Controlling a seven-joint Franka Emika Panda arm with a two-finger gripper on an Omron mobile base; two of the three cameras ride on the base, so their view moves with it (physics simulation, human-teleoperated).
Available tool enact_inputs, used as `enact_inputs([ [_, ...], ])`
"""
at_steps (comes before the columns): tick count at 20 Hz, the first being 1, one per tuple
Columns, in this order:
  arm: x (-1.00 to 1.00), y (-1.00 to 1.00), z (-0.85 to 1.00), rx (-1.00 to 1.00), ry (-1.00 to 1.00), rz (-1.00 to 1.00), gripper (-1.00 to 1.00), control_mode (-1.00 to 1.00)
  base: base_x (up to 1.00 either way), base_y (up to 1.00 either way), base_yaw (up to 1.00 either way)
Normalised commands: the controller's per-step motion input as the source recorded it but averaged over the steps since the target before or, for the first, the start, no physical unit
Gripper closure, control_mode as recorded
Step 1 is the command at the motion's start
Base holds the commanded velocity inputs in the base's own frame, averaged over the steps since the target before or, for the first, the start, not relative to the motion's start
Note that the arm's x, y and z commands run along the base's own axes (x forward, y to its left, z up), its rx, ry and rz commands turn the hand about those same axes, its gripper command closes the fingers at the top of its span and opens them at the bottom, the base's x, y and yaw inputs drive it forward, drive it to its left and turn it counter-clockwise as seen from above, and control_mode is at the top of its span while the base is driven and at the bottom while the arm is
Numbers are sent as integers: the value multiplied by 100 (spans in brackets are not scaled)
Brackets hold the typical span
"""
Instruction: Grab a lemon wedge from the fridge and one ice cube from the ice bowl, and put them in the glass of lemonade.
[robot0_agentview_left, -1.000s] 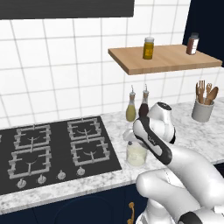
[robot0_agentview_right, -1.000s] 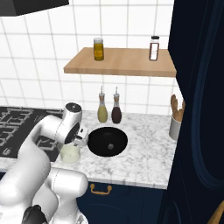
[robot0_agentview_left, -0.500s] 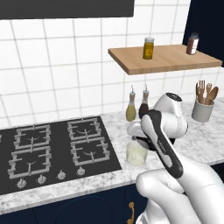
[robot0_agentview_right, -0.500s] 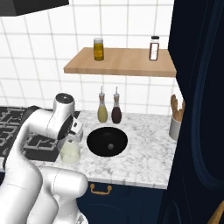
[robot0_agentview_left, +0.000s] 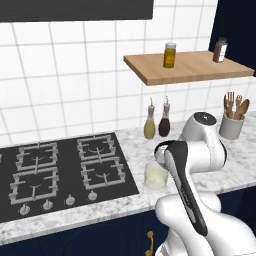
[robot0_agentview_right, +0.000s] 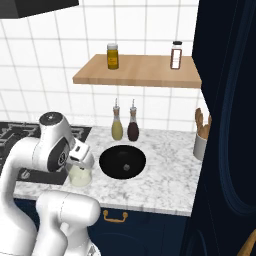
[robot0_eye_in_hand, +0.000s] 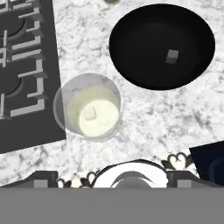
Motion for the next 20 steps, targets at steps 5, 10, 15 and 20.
enact_inputs([
  [5, -55, -4, 24, -8, -11, -4, -100, -100, 0, 0, 0],
  [10, -20, 0, 0, 0, -3, 1, -100, 100, -80, -1, 3],
  [15, 0, 0, 0, 0, 0, 0, -100, 100, -100, 0, 2],
  [20, 0, 0, 0, 0, 0, 0, -100, 100, -97, -1, -31],
])
